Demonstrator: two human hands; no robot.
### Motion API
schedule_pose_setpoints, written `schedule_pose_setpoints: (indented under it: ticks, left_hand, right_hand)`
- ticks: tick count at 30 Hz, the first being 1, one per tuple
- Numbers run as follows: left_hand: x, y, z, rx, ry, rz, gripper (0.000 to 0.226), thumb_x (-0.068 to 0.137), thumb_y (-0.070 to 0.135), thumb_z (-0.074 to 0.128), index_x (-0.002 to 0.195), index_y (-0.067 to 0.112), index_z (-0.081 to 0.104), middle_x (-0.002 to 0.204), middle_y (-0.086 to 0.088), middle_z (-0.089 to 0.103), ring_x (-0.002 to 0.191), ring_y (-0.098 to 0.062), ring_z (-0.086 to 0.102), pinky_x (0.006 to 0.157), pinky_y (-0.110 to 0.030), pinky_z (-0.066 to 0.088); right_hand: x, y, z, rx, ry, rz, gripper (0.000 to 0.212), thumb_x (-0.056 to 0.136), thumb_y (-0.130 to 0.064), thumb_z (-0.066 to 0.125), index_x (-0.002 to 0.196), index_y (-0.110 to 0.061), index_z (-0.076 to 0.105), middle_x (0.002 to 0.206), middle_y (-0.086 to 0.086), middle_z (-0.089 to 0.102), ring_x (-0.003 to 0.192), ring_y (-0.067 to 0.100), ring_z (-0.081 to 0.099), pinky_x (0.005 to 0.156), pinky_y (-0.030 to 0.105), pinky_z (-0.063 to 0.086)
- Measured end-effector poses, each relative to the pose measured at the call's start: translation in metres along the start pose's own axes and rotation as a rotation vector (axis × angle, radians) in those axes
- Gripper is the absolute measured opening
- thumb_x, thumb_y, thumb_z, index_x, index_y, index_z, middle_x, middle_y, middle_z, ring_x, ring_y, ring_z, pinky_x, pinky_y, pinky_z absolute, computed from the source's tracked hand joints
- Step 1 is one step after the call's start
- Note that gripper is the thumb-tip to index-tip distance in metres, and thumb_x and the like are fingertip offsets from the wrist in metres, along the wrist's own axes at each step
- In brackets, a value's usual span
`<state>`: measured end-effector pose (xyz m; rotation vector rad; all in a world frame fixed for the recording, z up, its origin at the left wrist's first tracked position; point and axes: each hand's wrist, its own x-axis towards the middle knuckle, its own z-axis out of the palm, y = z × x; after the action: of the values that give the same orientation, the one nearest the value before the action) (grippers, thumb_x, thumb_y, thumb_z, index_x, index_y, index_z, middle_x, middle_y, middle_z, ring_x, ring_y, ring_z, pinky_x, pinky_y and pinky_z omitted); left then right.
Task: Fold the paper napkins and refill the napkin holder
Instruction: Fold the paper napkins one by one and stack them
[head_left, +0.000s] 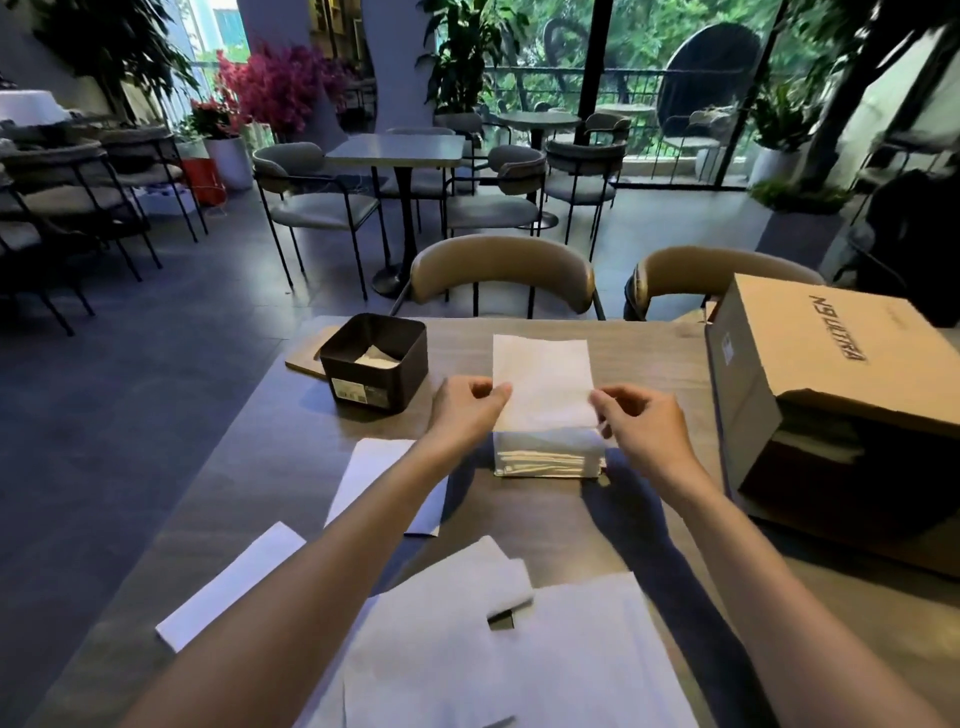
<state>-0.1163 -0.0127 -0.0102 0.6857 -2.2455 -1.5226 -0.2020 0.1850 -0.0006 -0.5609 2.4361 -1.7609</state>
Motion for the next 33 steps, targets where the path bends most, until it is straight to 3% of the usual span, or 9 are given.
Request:
schedule_pose_setpoints:
  ticks: [3,5,8,12,16,19,21,28,33]
  left_hand:
    - [0.007,-0.009,0.008,0.055,-0.003,-0.018,0.027,0.094,0.032,0.064,0.078,0.012,0.074,0.075,-0.007,0.071,0.077,-0.023,0.067,0.071,-0.037,0.054]
    - [0.010,-0.013,0.011,0.118,0.001,-0.013,0.025,0.093,0.034,0.065,0.077,0.018,0.074,0.073,0.000,0.071,0.066,-0.013,0.064,0.057,-0.032,0.051]
    - [0.010,-0.014,0.015,0.165,0.010,-0.001,0.011,0.091,0.036,0.068,0.084,0.028,0.073,0.070,0.015,0.066,0.065,-0.003,0.060,0.047,-0.021,0.041]
    - [0.008,-0.014,0.016,0.166,0.025,0.028,0.011,0.088,0.036,0.070,0.091,0.026,0.073,0.069,0.012,0.065,0.065,-0.008,0.057,0.046,-0.022,0.039]
    - [0.007,-0.014,0.016,0.192,-0.002,0.040,0.030,0.092,0.032,0.069,0.118,0.018,0.067,0.085,0.004,0.068,0.081,-0.011,0.063,0.058,-0.019,0.043]
    - [0.004,-0.017,0.017,0.294,0.006,0.059,0.041,0.091,0.035,0.069,0.128,0.021,0.061,0.087,-0.001,0.072,0.090,-0.019,0.066,0.080,-0.034,0.051]
    - [0.001,-0.020,0.018,0.408,0.039,0.103,0.045,0.091,0.038,0.068,0.132,0.025,0.055,0.093,-0.003,0.072,0.098,-0.023,0.064,0.094,-0.038,0.041]
    - [-0.007,-0.018,0.001,0.469,0.100,0.137,0.039,0.090,0.051,0.063,0.123,0.030,0.059,0.080,0.011,0.057,0.101,-0.020,0.057,0.089,-0.039,0.030]
    - [-0.022,-0.025,-0.034,0.646,0.121,0.126,0.031,0.090,0.053,0.063,0.115,0.035,0.064,0.110,0.002,0.057,0.110,-0.020,0.054,0.092,-0.038,0.029]
  right_hand:
    - [0.003,0.018,0.003,-0.089,0.014,0.015,0.011,0.094,-0.019,0.070,0.096,-0.014,0.079,0.084,0.001,0.076,0.074,0.010,0.067,0.078,0.033,0.057]
    - [0.004,0.024,0.008,-0.122,0.022,0.006,0.011,0.093,-0.020,0.071,0.096,-0.014,0.080,0.085,-0.001,0.077,0.080,0.012,0.070,0.082,0.032,0.056]
    - [0.006,0.030,0.015,-0.139,0.058,-0.027,0.008,0.091,-0.025,0.073,0.086,-0.021,0.079,0.076,-0.007,0.074,0.073,0.006,0.068,0.076,0.026,0.053]
    - [0.007,0.033,0.018,-0.165,0.101,-0.020,0.016,0.087,-0.027,0.077,0.098,-0.017,0.080,0.072,-0.005,0.072,0.071,0.010,0.067,0.071,0.021,0.046]
    - [0.006,0.033,0.015,-0.212,0.117,-0.031,0.014,0.086,-0.028,0.076,0.098,-0.020,0.078,0.065,-0.007,0.069,0.065,0.006,0.065,0.064,0.017,0.045]
    - [0.000,0.035,0.015,-0.270,0.108,-0.049,0.016,0.088,-0.029,0.074,0.101,-0.019,0.076,0.067,-0.006,0.069,0.069,0.013,0.067,0.069,0.028,0.052]
    - [-0.004,0.035,0.017,-0.319,0.098,-0.061,0.020,0.089,-0.031,0.073,0.105,-0.019,0.074,0.070,-0.006,0.069,0.074,0.018,0.068,0.073,0.035,0.055]
    - [-0.009,0.031,0.020,-0.415,0.130,-0.070,0.042,0.091,-0.031,0.071,0.128,-0.017,0.058,0.080,-0.002,0.062,0.084,0.022,0.062,0.072,0.037,0.051]
    - [-0.011,0.018,0.027,-0.423,0.187,-0.110,0.046,0.092,-0.034,0.071,0.132,-0.018,0.054,0.097,0.004,0.061,0.090,0.020,0.059,0.074,0.038,0.052]
